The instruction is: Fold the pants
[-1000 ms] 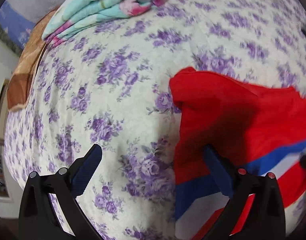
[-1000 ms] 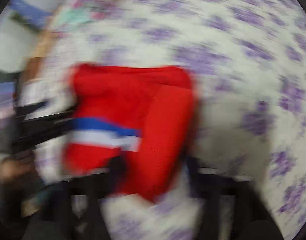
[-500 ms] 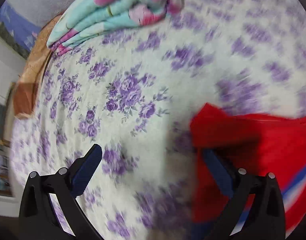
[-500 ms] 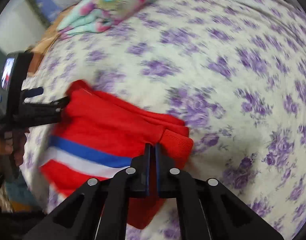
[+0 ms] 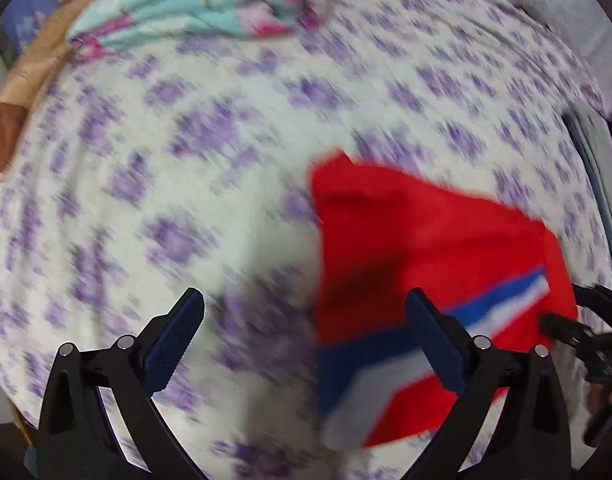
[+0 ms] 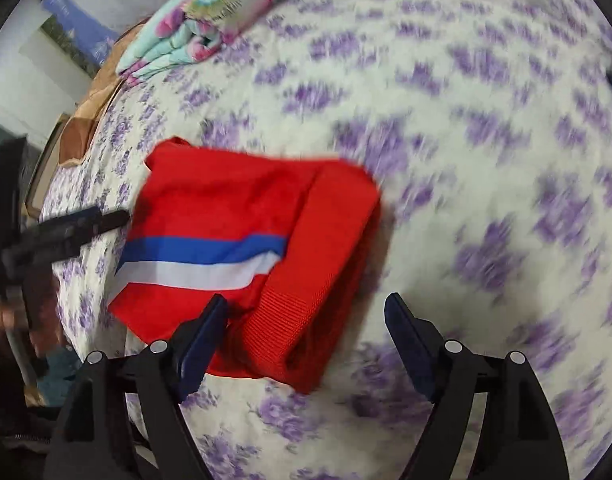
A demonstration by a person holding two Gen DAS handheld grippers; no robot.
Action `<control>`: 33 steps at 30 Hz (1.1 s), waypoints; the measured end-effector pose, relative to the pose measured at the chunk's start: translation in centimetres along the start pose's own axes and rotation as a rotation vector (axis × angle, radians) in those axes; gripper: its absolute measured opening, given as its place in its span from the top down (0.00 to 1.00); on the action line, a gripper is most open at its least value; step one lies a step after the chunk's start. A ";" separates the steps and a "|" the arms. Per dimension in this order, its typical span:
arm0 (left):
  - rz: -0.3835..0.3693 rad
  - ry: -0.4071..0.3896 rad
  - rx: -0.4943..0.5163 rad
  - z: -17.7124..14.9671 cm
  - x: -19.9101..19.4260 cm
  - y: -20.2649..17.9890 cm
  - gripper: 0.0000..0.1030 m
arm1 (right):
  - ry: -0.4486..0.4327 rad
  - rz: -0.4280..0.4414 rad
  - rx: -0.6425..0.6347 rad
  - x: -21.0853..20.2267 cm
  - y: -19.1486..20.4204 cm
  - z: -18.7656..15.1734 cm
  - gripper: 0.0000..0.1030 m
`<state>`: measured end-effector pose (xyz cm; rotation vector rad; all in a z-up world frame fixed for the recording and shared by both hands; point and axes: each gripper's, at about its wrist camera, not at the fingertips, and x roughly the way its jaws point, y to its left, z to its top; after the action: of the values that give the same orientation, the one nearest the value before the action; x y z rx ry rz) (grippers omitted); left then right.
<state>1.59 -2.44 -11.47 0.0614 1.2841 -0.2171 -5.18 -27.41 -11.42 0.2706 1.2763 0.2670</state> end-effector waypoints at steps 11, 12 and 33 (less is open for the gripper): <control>-0.090 0.094 0.021 -0.2 2.3 -1.6 0.04 | 0.023 -0.020 0.010 3.8 2.1 0.2 0.49; -0.089 0.093 0.022 -0.2 2.3 -1.5 0.04 | 0.024 0.005 0.008 3.7 1.9 0.4 0.54; -0.050 -0.013 0.100 2.1 -1.5 -2.9 0.05 | -0.187 -0.149 -0.074 -4.6 -0.3 2.9 0.62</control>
<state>2.63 -5.49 -9.17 0.1128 1.2620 -0.3243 -3.59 -29.43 -6.56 0.1330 1.0934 0.1575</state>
